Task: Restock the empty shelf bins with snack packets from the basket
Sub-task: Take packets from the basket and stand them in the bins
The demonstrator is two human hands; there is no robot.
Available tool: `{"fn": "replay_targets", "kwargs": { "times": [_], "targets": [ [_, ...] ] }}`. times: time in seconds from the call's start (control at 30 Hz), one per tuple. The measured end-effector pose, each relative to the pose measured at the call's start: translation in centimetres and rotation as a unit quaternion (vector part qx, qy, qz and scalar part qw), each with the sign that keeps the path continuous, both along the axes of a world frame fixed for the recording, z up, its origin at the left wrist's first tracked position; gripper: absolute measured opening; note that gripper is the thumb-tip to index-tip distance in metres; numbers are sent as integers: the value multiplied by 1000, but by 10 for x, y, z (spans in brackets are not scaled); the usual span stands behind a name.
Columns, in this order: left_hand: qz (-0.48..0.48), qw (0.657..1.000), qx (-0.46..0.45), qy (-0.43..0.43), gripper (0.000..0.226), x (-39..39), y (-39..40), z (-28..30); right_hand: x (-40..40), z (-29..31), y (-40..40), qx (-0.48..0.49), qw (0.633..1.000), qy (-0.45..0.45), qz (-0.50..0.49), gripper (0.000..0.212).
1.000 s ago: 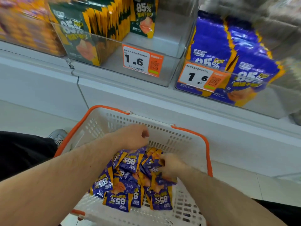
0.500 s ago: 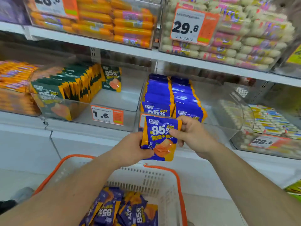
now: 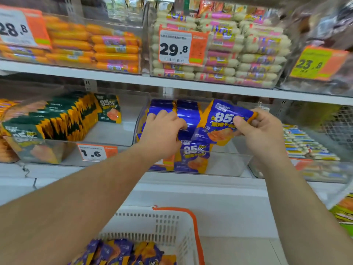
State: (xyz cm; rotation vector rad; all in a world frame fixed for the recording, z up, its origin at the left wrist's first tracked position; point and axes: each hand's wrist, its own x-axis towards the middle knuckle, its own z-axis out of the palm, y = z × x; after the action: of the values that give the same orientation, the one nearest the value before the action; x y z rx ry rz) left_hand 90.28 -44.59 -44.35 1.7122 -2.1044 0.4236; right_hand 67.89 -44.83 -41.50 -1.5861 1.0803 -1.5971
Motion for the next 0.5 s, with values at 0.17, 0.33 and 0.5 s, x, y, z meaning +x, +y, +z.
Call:
{"fn": "replay_targets", "kwargs": {
  "times": [0.17,0.33,0.5],
  "targets": [
    [5,997,44,-55,13,-9,-21,14,4,-13,-7,10,1000,22,-4,22],
    [22,998,55,-36,29,-7,-28,15,14,-26,-15,31,995,95,-24,18],
    [20,997,76,-1,14,-2,-31,15,29,-44,-21,95,978,184,-13,17]
  ]
}}
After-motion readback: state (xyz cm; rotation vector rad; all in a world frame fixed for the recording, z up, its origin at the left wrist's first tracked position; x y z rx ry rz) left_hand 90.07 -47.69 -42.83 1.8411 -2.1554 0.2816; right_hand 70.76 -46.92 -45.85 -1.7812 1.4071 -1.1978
